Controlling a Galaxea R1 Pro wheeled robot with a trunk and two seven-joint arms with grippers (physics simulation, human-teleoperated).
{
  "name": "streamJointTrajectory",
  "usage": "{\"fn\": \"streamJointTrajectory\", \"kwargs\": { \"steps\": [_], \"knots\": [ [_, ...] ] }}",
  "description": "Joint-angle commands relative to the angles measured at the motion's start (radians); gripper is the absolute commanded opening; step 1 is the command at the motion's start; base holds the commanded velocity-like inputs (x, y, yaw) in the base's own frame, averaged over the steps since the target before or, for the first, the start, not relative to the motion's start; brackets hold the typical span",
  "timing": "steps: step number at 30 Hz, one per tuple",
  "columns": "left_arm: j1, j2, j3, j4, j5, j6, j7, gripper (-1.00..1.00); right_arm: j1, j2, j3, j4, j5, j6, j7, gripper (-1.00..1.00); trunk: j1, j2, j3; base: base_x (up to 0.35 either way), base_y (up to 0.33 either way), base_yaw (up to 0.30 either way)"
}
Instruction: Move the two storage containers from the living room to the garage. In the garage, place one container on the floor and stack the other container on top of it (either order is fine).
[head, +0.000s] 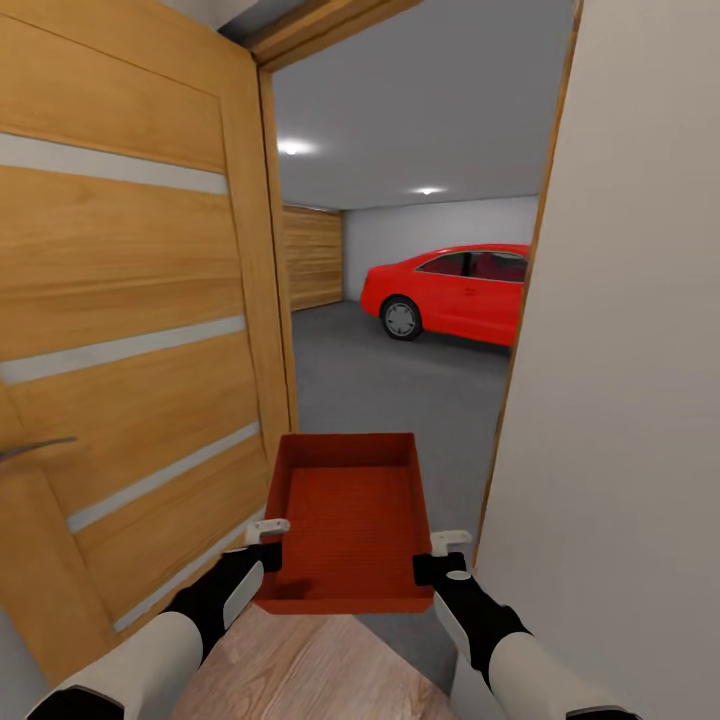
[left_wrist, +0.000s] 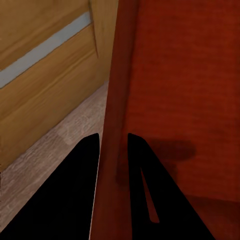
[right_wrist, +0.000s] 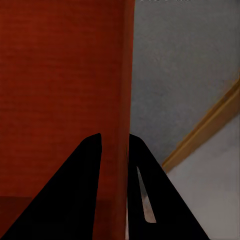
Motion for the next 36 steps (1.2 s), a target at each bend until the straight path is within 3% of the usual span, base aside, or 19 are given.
{"fn": "streamJointTrajectory", "kwargs": {
  "steps": [1,11,36],
  "knots": [
    [-0.001,0.000,0.081,-0.004,-0.028,0.009,0.022,-1.00,0.000,0.001,0.011,-0.002,-0.006,0.008,0.013,-1.00,0.000,-0.001,-0.001,0.184,0.247,-0.019],
    [-0.001,0.000,0.081,-0.004,-0.028,0.009,0.022,-1.00,0.000,0.001,0.010,-0.002,-0.007,0.008,0.012,-1.00,0.000,-0.001,-0.001,0.194,0.265,-0.030],
    [-0.001,-0.001,0.080,-0.004,-0.028,0.008,0.022,-1.00,0.000,0.001,0.010,-0.002,-0.007,0.008,0.013,-1.00,0.000,-0.001,-0.001,0.200,0.269,-0.283]
  ]
}}
